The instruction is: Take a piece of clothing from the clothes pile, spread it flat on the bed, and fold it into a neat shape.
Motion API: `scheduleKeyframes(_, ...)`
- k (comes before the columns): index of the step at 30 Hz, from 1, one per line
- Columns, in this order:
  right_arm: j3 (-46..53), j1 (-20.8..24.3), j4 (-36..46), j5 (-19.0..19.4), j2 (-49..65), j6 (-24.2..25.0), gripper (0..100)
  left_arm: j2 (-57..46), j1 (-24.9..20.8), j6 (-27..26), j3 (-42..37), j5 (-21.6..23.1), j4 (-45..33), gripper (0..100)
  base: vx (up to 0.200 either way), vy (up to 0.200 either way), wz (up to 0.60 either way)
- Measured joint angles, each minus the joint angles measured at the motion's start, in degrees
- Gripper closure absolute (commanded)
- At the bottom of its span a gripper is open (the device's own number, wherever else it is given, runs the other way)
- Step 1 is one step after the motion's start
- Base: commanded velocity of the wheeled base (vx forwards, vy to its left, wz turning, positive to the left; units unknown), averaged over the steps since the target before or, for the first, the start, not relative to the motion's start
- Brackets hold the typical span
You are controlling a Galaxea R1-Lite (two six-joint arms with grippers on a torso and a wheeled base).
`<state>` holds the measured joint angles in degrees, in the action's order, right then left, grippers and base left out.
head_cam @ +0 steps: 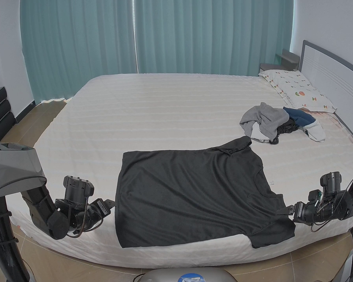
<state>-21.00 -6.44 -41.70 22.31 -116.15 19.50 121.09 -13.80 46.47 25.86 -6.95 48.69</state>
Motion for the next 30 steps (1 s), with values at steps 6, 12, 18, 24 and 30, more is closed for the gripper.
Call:
scheduleKeyframes(6,0.1,0.6,0.0,0.0,-0.1,0.0,0,0.0,0.0,2.9,1.2,-0.1,0.0,0,0.0,0.0,0.0)
scheduleKeyframes(12,0.3,0.9,0.1,0.0,-0.1,0.0,0,-0.1,-0.3,3.6,1.6,-0.4,0.0,0,0.067,0.0,0.0)
scheduleKeyframes(18,0.3,1.1,0.1,0.0,-0.1,0.0,0,-0.2,-0.7,3.8,1.7,0.8,0.1,0,0.2,0.0,0.0)
scheduleKeyframes(24,0.4,1.4,0.1,0.0,-0.1,0.0,0,-0.1,-1.0,4.5,2.0,0.8,0.1,0,0.133,0.0,0.0)
scheduleKeyframes(30,0.4,1.6,0.0,0.1,-0.2,0.0,0,-0.1,-1.2,7.3,3.4,0.6,0.1,0,0.0,0.0,0.0)
